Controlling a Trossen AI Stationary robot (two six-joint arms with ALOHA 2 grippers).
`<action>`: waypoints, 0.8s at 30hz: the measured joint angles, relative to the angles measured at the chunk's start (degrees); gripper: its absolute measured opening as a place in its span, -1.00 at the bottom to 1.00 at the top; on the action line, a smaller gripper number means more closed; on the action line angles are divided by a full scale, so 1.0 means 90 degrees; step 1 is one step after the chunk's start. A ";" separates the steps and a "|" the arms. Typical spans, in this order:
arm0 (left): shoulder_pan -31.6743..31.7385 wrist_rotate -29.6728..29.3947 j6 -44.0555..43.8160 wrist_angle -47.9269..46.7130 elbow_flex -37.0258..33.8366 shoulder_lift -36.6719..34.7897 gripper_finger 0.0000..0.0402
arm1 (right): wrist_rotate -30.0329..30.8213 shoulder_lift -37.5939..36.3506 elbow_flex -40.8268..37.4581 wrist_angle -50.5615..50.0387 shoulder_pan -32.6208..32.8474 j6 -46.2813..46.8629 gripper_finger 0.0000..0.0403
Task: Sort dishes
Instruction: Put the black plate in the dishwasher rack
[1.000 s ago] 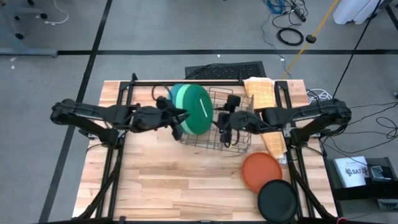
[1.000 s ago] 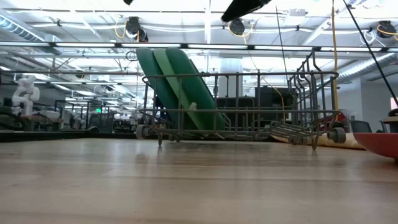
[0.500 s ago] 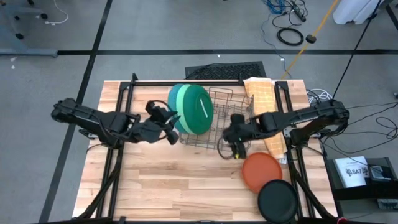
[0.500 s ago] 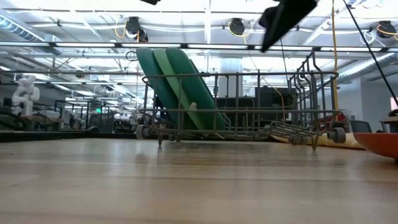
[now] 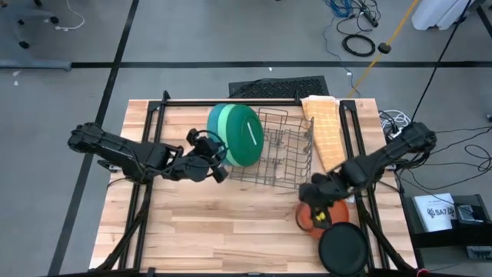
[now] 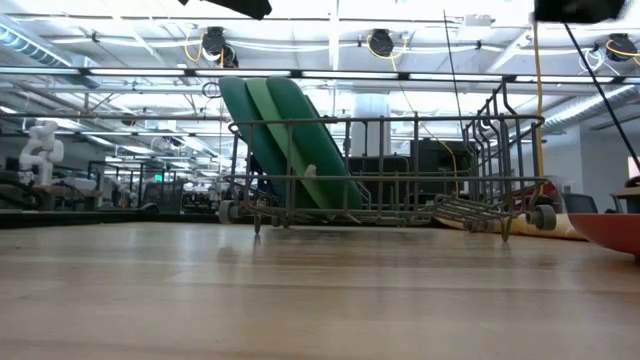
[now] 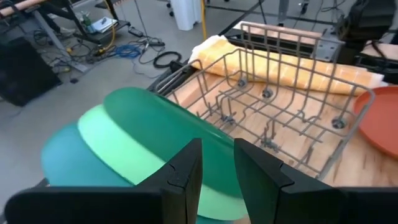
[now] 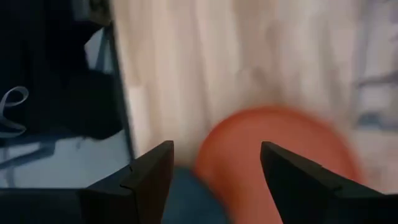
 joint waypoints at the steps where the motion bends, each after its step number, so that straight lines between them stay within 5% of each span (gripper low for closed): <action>1: -0.0033 0.0012 0.0003 0.0038 0.0000 0.0000 -0.48 | -0.0034 0.0000 0.0000 -0.0021 0.0170 0.0200 0.16; 13: -0.0276 0.0344 0.0351 0.0668 -0.0002 0.0000 -0.48 | 0.0150 0.0033 -0.0344 -0.0597 0.1872 0.1297 0.16; 24: -0.0359 0.0485 0.0347 0.0671 -0.0002 0.0000 -0.48 | 0.0217 0.0417 -0.1648 -0.0063 0.2326 0.1145 0.16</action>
